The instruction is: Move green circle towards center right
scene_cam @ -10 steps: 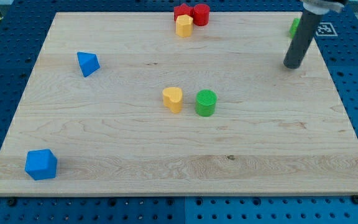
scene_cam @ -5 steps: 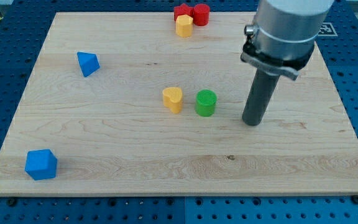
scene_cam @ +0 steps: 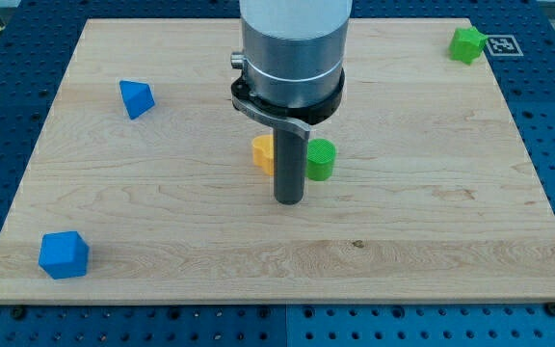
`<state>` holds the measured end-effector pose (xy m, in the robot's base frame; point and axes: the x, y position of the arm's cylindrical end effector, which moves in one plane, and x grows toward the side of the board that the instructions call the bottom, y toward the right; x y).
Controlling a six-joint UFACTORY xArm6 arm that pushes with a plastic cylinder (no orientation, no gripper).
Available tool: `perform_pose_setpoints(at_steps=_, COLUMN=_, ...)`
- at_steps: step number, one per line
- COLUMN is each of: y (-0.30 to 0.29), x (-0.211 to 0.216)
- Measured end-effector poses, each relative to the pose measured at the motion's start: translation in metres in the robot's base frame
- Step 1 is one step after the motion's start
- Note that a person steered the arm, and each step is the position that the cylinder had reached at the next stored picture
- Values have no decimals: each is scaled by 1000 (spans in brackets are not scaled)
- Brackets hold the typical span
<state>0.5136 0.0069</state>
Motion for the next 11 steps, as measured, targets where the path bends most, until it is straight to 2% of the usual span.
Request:
perform_pose_setpoints(at_steps=4, y=1, x=0)
perform_pose_setpoints(at_steps=6, y=2, x=-37)
perform_pose_setpoints(at_steps=9, y=109, x=-31)
perform_pose_setpoints(at_steps=11, y=125, x=1)
